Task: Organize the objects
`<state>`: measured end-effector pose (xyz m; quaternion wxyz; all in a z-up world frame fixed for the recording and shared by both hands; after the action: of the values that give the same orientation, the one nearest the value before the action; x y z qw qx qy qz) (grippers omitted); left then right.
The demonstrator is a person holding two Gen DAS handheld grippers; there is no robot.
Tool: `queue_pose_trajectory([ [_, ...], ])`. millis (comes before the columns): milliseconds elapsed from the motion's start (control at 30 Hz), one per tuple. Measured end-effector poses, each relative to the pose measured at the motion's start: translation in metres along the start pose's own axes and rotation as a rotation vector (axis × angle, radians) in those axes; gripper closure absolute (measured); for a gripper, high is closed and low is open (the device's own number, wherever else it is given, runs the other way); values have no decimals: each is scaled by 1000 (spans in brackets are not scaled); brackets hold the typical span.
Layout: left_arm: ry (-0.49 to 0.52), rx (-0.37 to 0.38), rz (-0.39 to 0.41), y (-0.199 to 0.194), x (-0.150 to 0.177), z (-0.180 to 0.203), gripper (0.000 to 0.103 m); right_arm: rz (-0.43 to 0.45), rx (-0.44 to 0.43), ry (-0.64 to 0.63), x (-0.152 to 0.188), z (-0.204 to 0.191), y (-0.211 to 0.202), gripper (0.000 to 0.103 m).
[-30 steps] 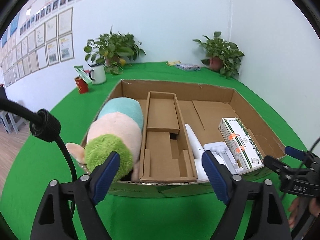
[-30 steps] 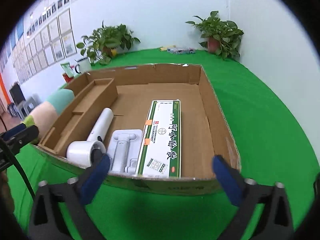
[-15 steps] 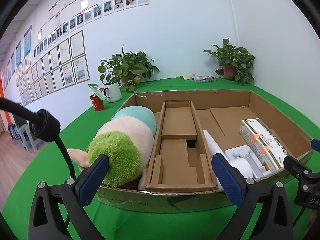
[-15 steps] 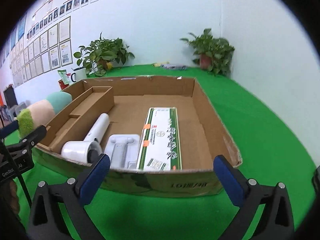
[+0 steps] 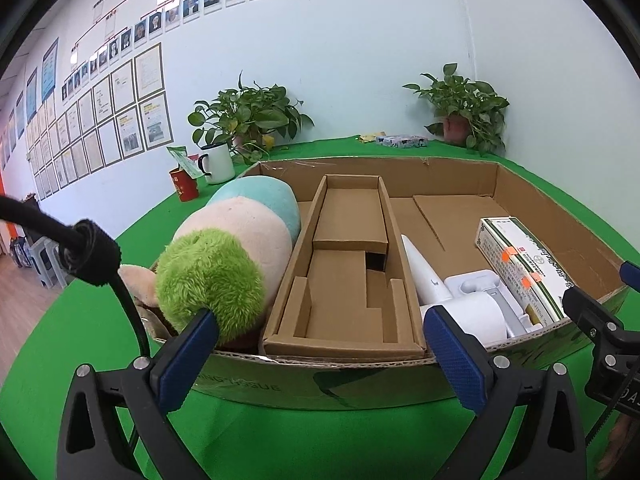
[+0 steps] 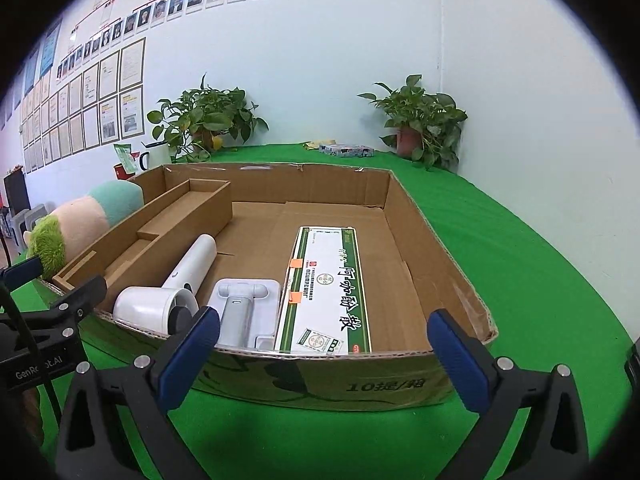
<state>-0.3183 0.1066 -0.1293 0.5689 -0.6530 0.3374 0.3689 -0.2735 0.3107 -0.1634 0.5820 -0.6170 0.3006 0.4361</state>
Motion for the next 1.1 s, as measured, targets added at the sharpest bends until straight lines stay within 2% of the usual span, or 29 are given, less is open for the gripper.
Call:
queue_pose_trajectory([
  [300, -25, 10, 21, 1, -3, 3, 0, 0, 1, -1, 0, 0, -1, 0],
  [500, 4, 23, -18, 13, -2, 15, 0, 0, 0, -1, 0, 1, -2, 0],
  [1100, 5, 26, -27, 17, -2, 14, 0, -4, 8, -11, 0, -1, -1, 0],
])
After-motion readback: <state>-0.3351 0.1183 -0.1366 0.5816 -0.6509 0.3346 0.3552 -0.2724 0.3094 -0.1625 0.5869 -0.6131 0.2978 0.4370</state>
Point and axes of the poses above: each gripper's, at about its wrist camera, not at the fingertips, and y roughly the way its jaws point, z to its right, x to its underside, the point moved 7 cm from there along y, roughly the way its jaws point, and after that the axes turned 2 degrees about z, right-handed, at the moved point
